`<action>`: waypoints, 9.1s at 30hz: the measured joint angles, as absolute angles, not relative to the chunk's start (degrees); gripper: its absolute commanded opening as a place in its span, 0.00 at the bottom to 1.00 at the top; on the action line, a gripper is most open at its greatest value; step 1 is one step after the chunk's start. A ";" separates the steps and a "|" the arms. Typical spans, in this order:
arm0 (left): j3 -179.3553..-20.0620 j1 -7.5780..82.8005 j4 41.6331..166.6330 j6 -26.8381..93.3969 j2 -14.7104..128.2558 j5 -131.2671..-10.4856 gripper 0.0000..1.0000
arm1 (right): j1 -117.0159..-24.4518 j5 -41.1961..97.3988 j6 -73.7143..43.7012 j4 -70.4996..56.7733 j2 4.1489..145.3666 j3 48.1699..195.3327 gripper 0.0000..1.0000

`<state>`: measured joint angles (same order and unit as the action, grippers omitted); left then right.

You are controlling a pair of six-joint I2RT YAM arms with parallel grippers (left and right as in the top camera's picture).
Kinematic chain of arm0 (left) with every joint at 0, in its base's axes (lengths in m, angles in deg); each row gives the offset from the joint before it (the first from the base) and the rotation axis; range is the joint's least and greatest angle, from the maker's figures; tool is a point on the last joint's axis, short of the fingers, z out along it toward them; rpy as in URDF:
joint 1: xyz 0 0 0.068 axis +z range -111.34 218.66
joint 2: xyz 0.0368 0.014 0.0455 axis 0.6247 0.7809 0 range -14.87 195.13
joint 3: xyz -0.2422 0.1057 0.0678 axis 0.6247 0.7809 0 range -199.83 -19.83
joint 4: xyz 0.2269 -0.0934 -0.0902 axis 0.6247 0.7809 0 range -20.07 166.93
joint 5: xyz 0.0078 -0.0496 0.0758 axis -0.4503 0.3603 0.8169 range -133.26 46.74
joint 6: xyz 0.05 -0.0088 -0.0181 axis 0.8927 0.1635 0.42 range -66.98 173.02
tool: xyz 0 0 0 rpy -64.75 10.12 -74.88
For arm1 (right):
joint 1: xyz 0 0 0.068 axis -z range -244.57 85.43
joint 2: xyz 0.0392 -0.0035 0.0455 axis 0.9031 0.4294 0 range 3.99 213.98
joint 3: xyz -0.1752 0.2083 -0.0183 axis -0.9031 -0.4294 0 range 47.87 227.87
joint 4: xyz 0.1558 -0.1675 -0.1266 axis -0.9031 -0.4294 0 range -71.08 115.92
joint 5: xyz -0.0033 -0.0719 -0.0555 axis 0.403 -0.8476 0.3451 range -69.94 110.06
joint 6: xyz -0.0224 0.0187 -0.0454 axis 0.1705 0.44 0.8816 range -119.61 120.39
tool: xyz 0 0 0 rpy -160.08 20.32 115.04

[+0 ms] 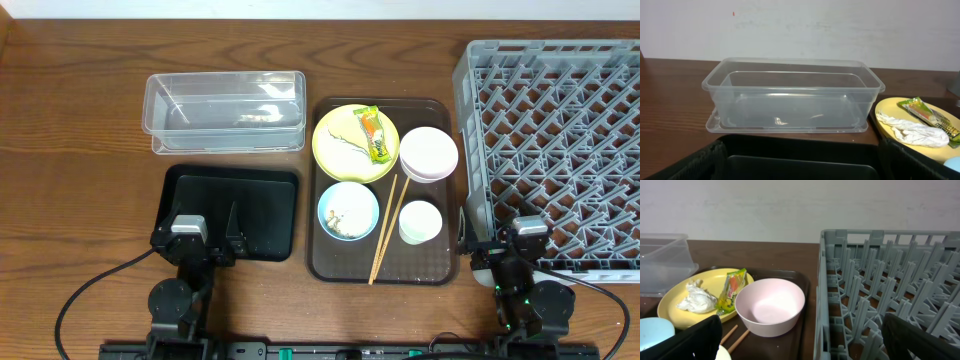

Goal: Sort waste into correct bins and load items into the dishwasher rack

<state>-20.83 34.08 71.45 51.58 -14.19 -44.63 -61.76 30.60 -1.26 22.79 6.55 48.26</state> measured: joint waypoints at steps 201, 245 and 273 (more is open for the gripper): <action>-90.83 3.04 68.87 32.24 101.24 -53.87 0.57 | -61.76 25.21 -5.24 -16.53 61.35 101.48 0.99; -91.12 27.74 92.76 30.27 79.93 -50.57 0.50 | -61.76 25.23 -5.21 -17.10 61.37 101.50 0.99; -89.65 -6.31 103.47 33.55 84.78 -56.23 0.53 | -61.76 25.23 -5.21 -17.12 61.37 101.52 0.99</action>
<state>-89.65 -6.31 103.47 33.55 84.78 -56.23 -61.76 25.23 -5.21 -17.12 61.37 101.52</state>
